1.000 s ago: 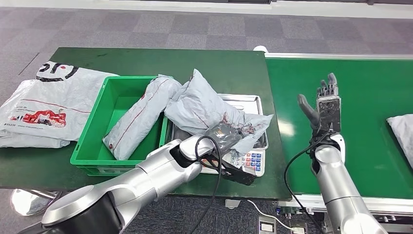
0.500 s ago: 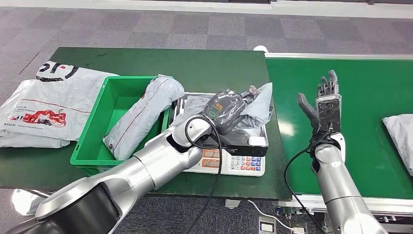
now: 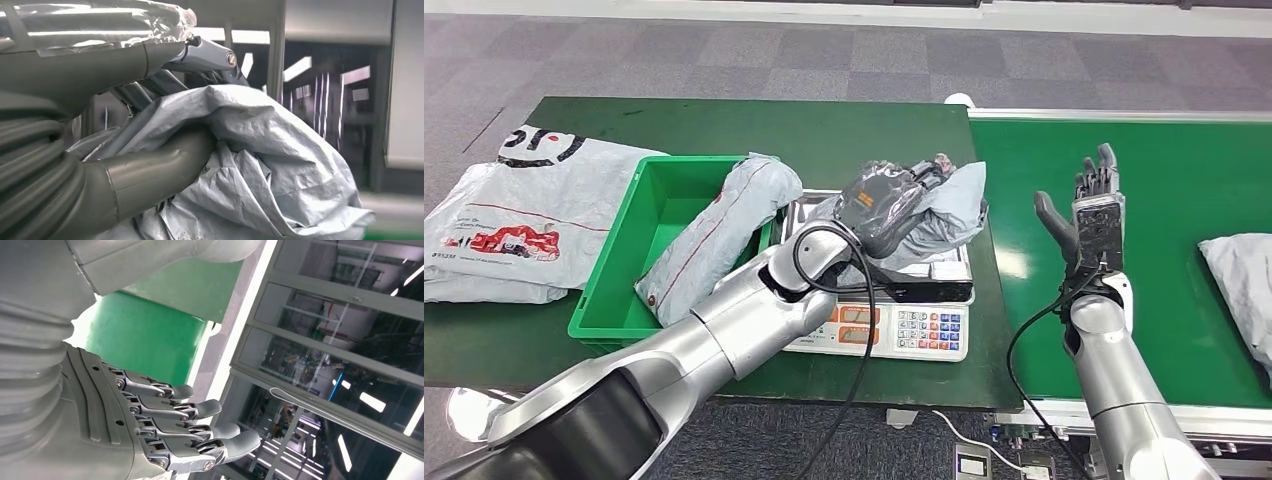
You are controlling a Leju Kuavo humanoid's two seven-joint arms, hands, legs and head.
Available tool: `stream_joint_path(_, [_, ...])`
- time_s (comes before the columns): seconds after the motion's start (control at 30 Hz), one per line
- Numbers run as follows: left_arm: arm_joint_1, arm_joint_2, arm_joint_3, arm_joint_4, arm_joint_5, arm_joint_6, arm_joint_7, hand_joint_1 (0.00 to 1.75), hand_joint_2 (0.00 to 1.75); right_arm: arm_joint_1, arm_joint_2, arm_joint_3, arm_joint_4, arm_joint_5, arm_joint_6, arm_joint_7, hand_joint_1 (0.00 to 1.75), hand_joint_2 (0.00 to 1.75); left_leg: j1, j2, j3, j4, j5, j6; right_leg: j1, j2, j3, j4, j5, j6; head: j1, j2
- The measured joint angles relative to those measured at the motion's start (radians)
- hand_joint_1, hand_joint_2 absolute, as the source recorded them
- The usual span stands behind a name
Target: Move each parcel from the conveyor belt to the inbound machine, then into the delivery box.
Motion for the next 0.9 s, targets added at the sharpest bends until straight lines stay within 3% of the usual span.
stream_joint_path(0.13, [-0.024,0.015,0.019,-0.009,-0.193,0.138,0.117,1.75,1.75,-0.024,-0.001,0.000,0.038,-0.034,0.006,-0.024,0.00,1.75,0.000,0.000,0.000,0.000,0.000,0.000,0.000,0.000,0.000,0.000,0.000,0.000,0.000,0.000])
stream_joint_path(0.3, [-0.043,0.052,0.052,-0.025,-0.603,0.270,0.363,1.75,1.75,-0.067,-0.004,0.000,0.115,-0.067,-0.008,-0.045,0.00,1.75,0.000,0.000,0.000,0.000,0.001,0.000,0.000,0.000,0.000,0.000,0.000,0.000,0.000,0.000])
stream_joint_path(0.4, [-0.054,0.072,0.064,-0.010,-0.715,0.230,0.473,1.75,1.75,-0.075,-0.004,0.000,0.137,-0.068,-0.037,-0.044,0.00,1.75,0.000,0.000,0.000,0.000,0.001,0.000,0.000,0.000,0.000,0.000,0.000,0.000,0.000,0.000])
stream_joint_path(0.53, [-0.094,0.117,0.063,0.056,-0.728,0.184,0.580,1.75,1.75,-0.069,-0.006,0.000,0.141,-0.064,-0.053,-0.031,0.00,1.75,0.000,0.002,0.000,0.000,0.001,0.000,0.000,0.002,-0.001,0.000,0.000,0.000,0.000,0.000])
stream_joint_path(0.73, [-0.164,0.217,0.057,0.139,-0.729,0.120,0.658,1.75,1.75,-0.062,-0.023,0.000,0.155,-0.068,-0.058,-0.030,0.00,1.75,0.002,0.001,0.000,0.000,0.001,-0.001,0.001,0.002,-0.001,0.001,0.001,-0.001,0.000,0.000])
stream_joint_path(0.9, [-0.191,0.254,0.017,0.173,-0.729,0.002,0.664,1.75,1.75,-0.053,-0.033,0.000,0.157,-0.070,-0.061,-0.026,0.00,1.75,0.001,0.001,0.000,0.000,0.001,-0.001,0.001,0.002,-0.001,0.001,0.001,-0.001,0.000,0.000])
